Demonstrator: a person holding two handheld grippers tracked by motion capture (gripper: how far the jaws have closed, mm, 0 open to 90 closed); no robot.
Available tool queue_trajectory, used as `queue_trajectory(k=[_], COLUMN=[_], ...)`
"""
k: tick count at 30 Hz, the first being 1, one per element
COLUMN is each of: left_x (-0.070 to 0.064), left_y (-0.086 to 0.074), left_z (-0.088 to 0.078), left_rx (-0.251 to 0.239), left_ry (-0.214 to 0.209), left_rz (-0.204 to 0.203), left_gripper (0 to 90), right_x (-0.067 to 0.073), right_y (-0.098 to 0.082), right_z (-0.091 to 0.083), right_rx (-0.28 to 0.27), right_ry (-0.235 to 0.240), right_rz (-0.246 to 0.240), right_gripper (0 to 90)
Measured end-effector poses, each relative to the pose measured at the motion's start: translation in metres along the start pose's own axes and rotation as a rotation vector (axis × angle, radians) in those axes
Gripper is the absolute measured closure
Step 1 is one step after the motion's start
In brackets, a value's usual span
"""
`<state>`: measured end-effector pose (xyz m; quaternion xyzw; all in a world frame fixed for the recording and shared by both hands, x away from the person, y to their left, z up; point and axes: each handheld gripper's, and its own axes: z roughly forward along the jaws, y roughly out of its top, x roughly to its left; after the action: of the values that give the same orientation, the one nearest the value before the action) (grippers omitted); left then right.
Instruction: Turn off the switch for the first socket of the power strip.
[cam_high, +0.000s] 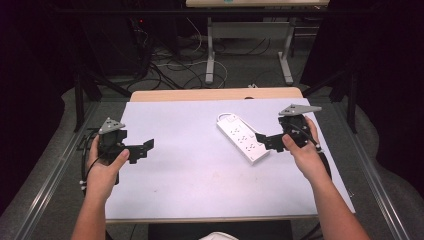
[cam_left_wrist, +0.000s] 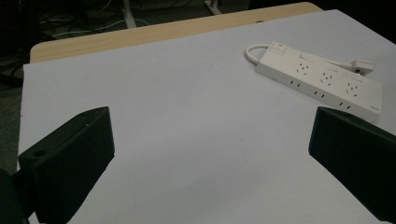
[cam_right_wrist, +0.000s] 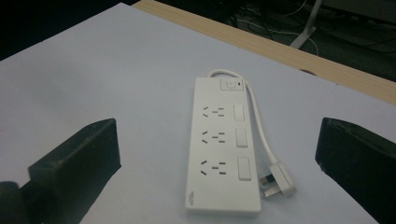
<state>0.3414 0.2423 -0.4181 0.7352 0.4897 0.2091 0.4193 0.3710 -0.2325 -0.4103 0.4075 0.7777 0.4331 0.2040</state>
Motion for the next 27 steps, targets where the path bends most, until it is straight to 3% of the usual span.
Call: queue_trajectory(k=[2, 9, 16, 23, 27], left_x=[0.001, 0.002, 0.004, 0.006, 0.006], left_y=[0.0, -0.001, -0.001, 0.0, -0.001], left_z=[-0.001, -0.002, -0.003, -0.002, 0.001], left_rx=[0.005, 0.002, -0.003, 0.0, 0.009], left_ry=[0.005, 0.007, 0.014, 0.021, 0.019], left_rz=[0.011, -0.005, -0.005, -0.005, -0.007], left_gripper=[0.2, 0.2, 0.2, 0.2, 0.3], right_x=[-0.003, -0.02, -0.042, -0.066, -0.074], right_y=[-0.005, -0.021, -0.036, -0.053, -0.059], right_z=[-0.006, -0.022, -0.035, -0.034, -0.034], right_rx=[-0.001, -0.004, -0.008, 0.011, 0.024], right_ry=[0.004, -0.028, -0.095, -0.166, -0.172], right_rz=[0.006, 0.049, 0.091, 0.141, 0.163], right_gripper=[0.0, 0.0, 0.0, 0.0, 0.0])
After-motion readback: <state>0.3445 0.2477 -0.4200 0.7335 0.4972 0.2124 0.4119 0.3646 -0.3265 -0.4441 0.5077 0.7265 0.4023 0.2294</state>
